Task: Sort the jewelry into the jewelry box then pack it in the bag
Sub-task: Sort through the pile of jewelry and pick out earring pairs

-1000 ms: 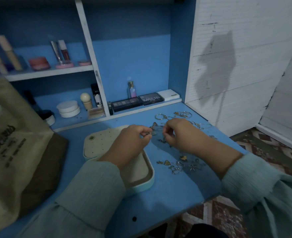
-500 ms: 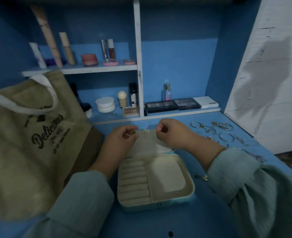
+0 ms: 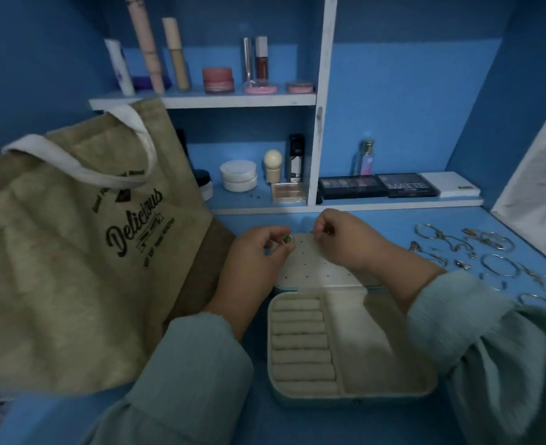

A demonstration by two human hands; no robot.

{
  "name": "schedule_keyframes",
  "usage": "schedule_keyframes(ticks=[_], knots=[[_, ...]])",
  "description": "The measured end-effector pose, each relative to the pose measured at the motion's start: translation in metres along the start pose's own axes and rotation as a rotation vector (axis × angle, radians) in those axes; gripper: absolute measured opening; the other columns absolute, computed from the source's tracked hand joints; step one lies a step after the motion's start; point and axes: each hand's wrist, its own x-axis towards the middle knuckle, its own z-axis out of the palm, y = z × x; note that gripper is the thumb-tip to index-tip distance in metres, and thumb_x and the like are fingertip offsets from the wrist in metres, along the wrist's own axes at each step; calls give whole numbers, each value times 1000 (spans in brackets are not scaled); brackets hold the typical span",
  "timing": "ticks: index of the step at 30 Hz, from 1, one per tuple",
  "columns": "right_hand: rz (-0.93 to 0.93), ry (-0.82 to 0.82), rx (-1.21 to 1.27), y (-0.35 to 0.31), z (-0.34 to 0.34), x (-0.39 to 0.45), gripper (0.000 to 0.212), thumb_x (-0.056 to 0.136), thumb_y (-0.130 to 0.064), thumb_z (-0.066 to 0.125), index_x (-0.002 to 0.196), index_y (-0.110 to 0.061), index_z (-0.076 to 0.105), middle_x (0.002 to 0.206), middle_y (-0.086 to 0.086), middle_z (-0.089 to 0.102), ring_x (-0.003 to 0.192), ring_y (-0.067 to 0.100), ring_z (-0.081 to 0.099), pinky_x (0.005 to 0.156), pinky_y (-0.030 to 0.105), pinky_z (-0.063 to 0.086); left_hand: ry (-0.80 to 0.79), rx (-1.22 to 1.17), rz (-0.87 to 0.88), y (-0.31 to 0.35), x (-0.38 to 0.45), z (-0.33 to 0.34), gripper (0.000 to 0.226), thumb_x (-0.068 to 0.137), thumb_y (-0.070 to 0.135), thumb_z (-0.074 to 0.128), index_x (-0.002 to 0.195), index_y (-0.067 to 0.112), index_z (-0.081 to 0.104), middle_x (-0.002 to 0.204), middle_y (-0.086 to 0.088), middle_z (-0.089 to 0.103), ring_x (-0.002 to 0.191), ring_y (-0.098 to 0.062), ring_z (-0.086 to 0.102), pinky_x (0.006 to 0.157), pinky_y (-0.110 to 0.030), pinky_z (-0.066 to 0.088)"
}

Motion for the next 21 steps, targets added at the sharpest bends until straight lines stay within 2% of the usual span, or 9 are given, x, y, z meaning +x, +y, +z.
schedule_keyframes(ticks=[3, 7, 11, 14, 17, 21], knots=[[-22, 34, 16, -3, -6, 1, 16, 90, -8, 44, 78, -16, 52, 85, -2, 53, 83, 16, 49, 63, 21, 36, -13, -46, -5, 5, -2, 0, 21, 84, 14, 67, 105, 18, 65, 87, 16, 54, 80, 6, 49, 68, 2, 35], [-62, 112, 3, -9, -16, 1, 27, 89, -11, 48, 69, -29, 46, 93, 1, 55, 96, 21, 48, 79, 27, 35, -23, -168, -30, 16, -5, -4, 17, 81, 8, 69, 93, 17, 64, 79, 12, 55, 69, 12, 51, 64, 1, 36], [-119, 169, -14, -19, -28, -10, 30, 87, -14, 53, 66, -34, 45, 88, -6, 54, 100, 24, 50, 89, 39, 41, -17, -291, -63, 25, -12, -8, 23, 78, 4, 71, 77, 25, 60, 74, 13, 59, 62, 16, 52, 61, -2, 40], [-113, 174, 5, -26, -37, -20, 25, 87, -19, 55, 67, -34, 48, 86, -12, 55, 94, 18, 48, 90, 46, 42, 3, -330, -84, 29, -18, -11, 23, 78, 6, 71, 75, 27, 62, 74, 16, 61, 64, 15, 54, 63, -3, 41], [-99, 154, 21, -32, -43, -28, 23, 87, -22, 55, 68, -34, 48, 83, -15, 54, 86, 14, 44, 92, 44, 41, 21, -319, -82, 33, -23, -13, 22, 80, 9, 70, 75, 30, 64, 77, 17, 64, 71, 12, 56, 65, -3, 42], [-77, 106, 45, -39, -50, -40, 20, 89, -26, 54, 70, -34, 50, 88, -17, 54, 94, 14, 47, 98, 45, 38, 32, -287, -22, 44, -37, -12, 24, 82, 9, 69, 75, 32, 64, 74, 21, 62, 72, 16, 55, 65, -1, 40]])
